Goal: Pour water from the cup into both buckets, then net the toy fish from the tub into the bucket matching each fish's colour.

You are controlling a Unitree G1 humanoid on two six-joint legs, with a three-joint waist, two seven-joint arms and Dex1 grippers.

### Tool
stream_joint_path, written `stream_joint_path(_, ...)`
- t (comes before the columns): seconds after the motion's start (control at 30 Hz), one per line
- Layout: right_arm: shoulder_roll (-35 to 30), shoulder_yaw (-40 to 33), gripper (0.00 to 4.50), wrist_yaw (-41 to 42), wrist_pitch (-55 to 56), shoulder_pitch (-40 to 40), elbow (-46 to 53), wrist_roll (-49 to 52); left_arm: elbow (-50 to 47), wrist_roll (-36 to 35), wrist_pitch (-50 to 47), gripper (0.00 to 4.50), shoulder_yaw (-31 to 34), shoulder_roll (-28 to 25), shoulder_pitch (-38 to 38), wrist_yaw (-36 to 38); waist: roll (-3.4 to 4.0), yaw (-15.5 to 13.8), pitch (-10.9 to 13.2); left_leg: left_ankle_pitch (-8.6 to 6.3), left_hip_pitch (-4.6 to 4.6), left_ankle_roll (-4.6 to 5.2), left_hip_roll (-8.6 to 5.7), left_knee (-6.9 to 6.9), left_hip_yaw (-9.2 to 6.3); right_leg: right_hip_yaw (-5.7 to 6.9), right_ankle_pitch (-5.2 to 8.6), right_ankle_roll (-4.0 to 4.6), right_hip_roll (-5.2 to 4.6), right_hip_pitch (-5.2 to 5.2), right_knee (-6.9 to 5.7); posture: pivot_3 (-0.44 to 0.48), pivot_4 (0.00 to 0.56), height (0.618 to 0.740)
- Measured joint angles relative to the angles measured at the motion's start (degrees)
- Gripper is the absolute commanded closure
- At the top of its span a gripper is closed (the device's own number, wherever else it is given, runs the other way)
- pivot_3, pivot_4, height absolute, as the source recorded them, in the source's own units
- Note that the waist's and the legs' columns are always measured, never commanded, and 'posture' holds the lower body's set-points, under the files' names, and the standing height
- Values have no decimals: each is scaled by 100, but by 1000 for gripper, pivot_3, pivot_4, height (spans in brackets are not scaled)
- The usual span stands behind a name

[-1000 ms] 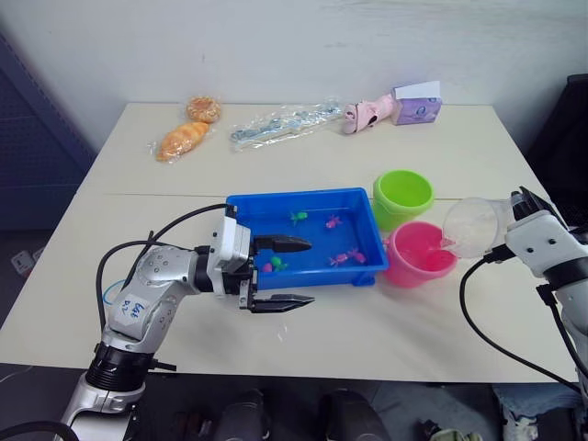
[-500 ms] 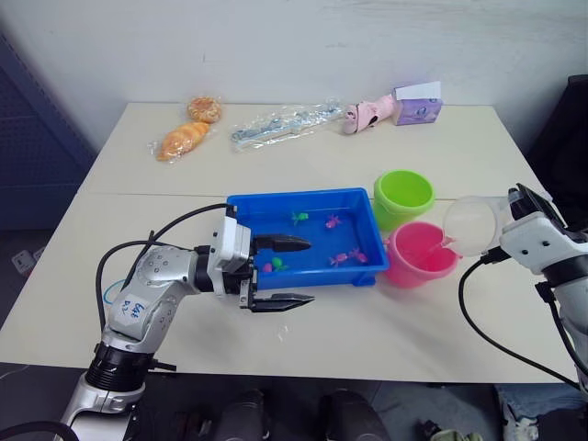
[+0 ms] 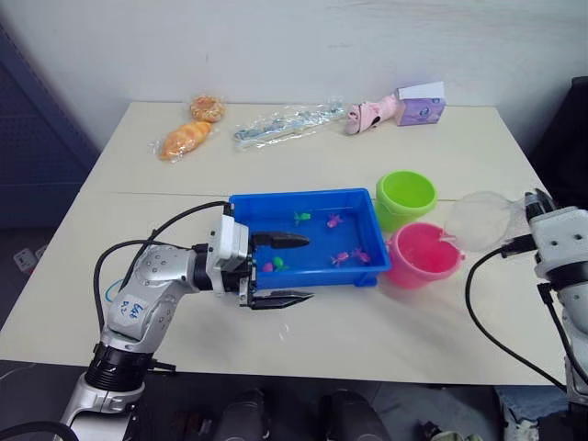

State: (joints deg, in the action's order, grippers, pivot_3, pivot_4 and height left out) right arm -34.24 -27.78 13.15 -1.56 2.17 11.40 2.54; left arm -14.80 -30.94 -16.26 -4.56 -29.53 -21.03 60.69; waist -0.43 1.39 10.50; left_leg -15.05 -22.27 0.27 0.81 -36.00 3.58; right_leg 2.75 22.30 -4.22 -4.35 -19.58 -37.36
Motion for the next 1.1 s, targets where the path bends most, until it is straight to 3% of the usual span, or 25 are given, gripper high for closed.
stream_joint_path(0.23, 160, -442, 4467, 28, -1138, 680, -50, 1205, 287, -21, -154, 0, 104, 108, -108, -278, 1, 36, 2, 2, 2, 1, 1, 0, 2, -1, 0, 0, 1, -4, -6, 0, 150, 740)
stream_joint_path(0.53, -519, 61, 4467, -43, -1720, 2017, -1159, 926, 659, -88, -482, 0, 435, 364, -542, -767, 1, 6, 4, 3, -4, 5, -1, -4, 3, 2, 0, 0, -2, -5, -3, 0, 150, 740)
stream_joint_path(0.83, -1137, 1581, 4467, 223, -519, 3188, -2935, -376, 678, -88, -558, 0, 485, 706, -911, -1197, -4, 25, 11, 5, -10, 5, -1, -7, 9, 1, -1, -1, 0, -13, -4, 0, 150, 740)
stream_joint_path(1.1, -1067, 2123, 4467, 1, 179, 3766, -3764, -989, 678, -25, -599, 0, 463, 694, -882, -1257, -8, 15, 20, 6, -14, 4, -1, -11, 7, 3, -1, -2, -2, -14, -3, 0, 150, 740)
